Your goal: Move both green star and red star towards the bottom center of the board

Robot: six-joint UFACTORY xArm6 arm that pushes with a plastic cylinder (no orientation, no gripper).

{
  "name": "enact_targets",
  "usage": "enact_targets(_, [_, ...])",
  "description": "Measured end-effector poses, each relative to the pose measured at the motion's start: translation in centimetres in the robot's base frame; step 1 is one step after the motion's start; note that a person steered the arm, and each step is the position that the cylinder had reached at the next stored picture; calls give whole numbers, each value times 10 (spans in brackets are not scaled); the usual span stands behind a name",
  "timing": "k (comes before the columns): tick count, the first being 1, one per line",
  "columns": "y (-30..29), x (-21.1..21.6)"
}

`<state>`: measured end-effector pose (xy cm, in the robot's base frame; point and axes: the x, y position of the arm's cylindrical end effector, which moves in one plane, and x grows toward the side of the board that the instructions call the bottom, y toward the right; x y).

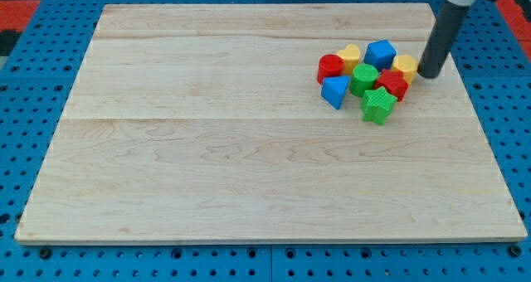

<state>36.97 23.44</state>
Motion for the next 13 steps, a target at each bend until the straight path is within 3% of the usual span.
enact_targets(2, [-130, 28])
enact_targets(4, [-64, 69])
enact_targets(5, [-145, 107])
enact_targets(6, [-242, 107])
enact_targets(7, [-258, 117])
enact_targets(8, [-252, 162])
enact_targets(9, [-183, 169])
enact_targets(10, [-138, 154])
enact_targets(12, [-86, 86])
enact_targets(13, [-116, 48])
